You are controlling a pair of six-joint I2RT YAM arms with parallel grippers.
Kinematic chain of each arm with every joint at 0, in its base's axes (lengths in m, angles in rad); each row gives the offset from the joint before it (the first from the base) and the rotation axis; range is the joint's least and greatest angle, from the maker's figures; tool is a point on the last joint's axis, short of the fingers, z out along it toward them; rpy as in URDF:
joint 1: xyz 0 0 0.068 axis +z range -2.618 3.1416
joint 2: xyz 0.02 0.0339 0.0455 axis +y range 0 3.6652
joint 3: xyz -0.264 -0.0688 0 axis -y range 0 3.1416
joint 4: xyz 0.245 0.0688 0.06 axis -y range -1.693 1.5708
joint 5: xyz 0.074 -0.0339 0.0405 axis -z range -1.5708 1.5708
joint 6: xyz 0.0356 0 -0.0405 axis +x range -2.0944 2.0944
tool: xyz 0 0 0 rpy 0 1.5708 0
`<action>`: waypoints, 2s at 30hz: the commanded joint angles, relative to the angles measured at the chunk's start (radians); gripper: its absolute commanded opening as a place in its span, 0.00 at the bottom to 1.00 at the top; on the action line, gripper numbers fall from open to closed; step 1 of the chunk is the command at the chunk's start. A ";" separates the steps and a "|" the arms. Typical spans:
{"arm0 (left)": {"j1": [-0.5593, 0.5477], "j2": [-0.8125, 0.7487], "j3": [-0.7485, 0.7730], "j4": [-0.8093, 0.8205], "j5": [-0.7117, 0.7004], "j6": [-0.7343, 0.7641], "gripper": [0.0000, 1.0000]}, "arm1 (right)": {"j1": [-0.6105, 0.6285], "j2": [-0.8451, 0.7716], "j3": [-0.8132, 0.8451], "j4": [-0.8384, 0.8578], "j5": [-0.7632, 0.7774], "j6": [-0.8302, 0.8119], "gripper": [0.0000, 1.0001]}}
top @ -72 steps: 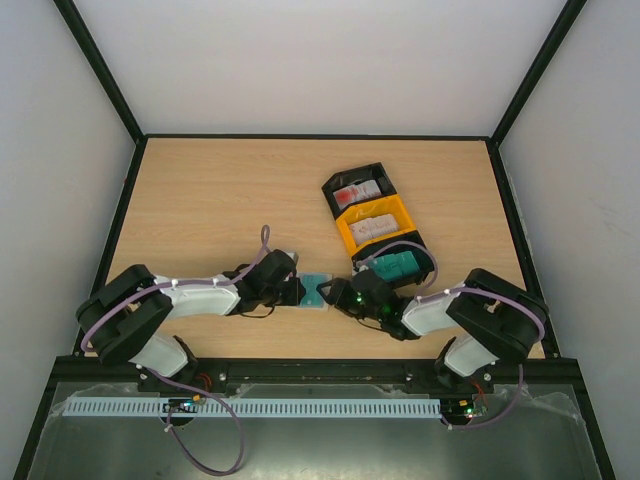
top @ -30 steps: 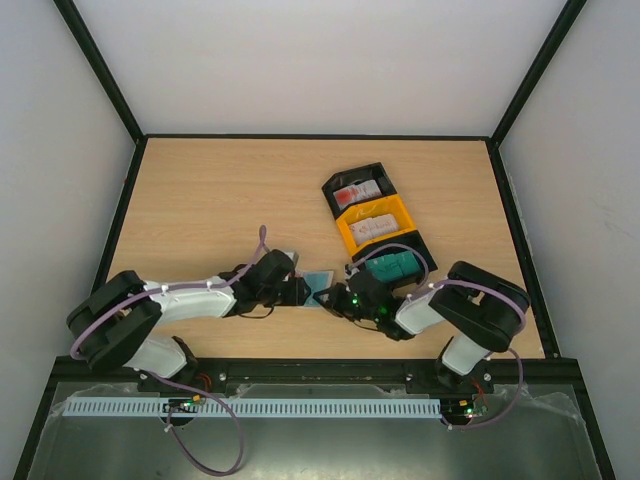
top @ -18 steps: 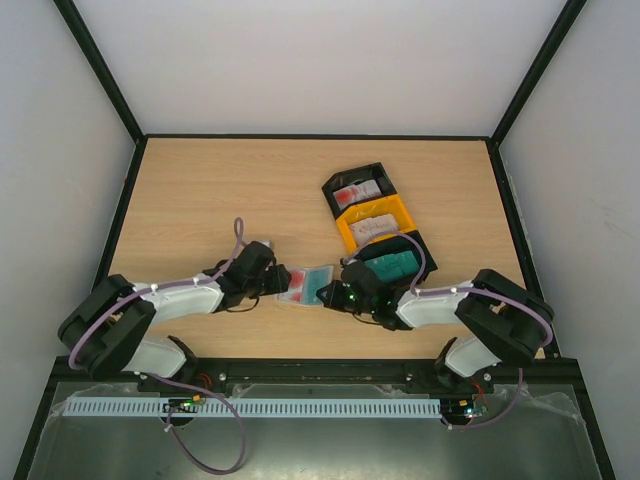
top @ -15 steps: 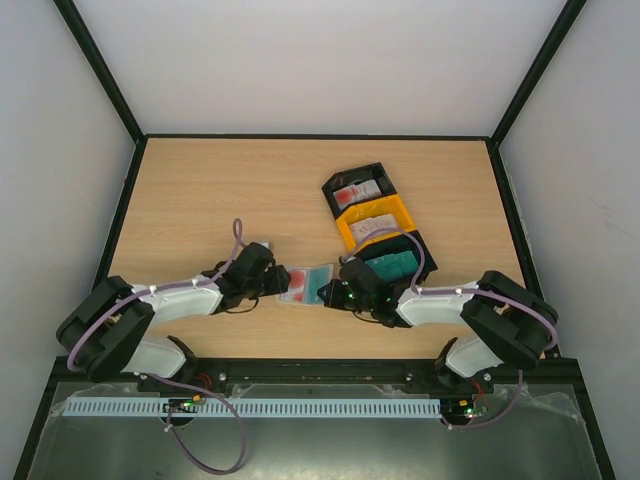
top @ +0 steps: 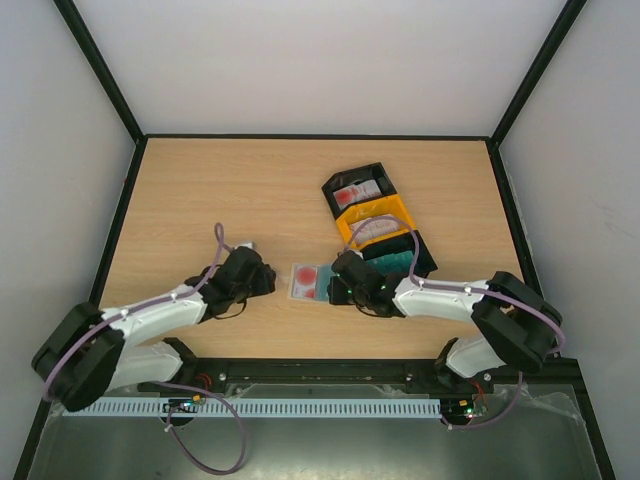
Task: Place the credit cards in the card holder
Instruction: Close the card holder at the center of the board.
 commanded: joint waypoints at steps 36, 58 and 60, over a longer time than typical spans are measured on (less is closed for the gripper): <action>-0.056 0.113 -0.030 0.238 0.124 0.054 0.69 | 0.001 0.061 0.171 0.007 -0.148 -0.045 0.54; -0.053 0.141 -0.006 0.215 -0.025 -0.011 0.47 | 0.001 0.185 0.144 0.142 -0.234 -0.038 0.55; -0.052 0.125 -0.011 0.216 -0.010 -0.008 0.47 | 0.001 0.205 0.142 0.150 -0.238 -0.032 0.55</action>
